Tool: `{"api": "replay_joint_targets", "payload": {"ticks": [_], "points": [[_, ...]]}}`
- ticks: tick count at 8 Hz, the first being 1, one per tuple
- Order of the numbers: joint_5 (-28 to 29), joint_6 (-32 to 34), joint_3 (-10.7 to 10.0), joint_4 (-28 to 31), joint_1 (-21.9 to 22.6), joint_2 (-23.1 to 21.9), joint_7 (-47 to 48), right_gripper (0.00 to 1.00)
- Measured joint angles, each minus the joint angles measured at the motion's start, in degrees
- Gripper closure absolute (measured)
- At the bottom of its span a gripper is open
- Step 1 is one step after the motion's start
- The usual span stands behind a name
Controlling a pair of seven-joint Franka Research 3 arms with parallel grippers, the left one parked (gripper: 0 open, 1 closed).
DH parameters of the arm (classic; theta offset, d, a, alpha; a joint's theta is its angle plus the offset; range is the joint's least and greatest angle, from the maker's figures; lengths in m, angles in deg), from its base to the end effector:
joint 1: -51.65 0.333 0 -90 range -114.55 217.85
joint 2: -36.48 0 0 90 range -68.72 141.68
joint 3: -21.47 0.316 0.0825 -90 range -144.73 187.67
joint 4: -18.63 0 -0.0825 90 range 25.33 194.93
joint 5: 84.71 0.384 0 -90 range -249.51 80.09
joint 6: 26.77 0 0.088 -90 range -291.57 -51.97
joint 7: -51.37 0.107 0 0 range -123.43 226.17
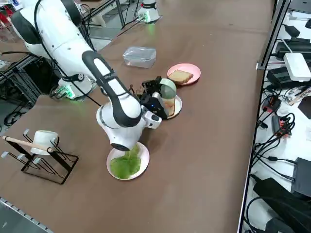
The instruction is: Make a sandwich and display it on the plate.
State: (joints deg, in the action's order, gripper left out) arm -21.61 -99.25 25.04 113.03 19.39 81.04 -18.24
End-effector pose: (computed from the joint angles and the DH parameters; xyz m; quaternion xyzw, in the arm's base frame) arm 0.5681 -0.1851 0.1933 -0.7045 -0.1160 -0.0917 0.6941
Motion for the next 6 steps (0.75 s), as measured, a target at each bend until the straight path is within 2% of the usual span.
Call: {"api": "replay_joint_targets", "payload": {"ticks": [2, 4, 6], "points": [[-6.8, -0.1, 0.0, -7.1, 0.0, -1.2, 6.4, 0.96], [-16.0, -1.5, 0.1, -15.6, 0.9, -2.1, 11.0, 0.96], [-27.9, -8.3, 0.1, -22.1, 3.3, -2.3, 12.4, 0.96]]}}
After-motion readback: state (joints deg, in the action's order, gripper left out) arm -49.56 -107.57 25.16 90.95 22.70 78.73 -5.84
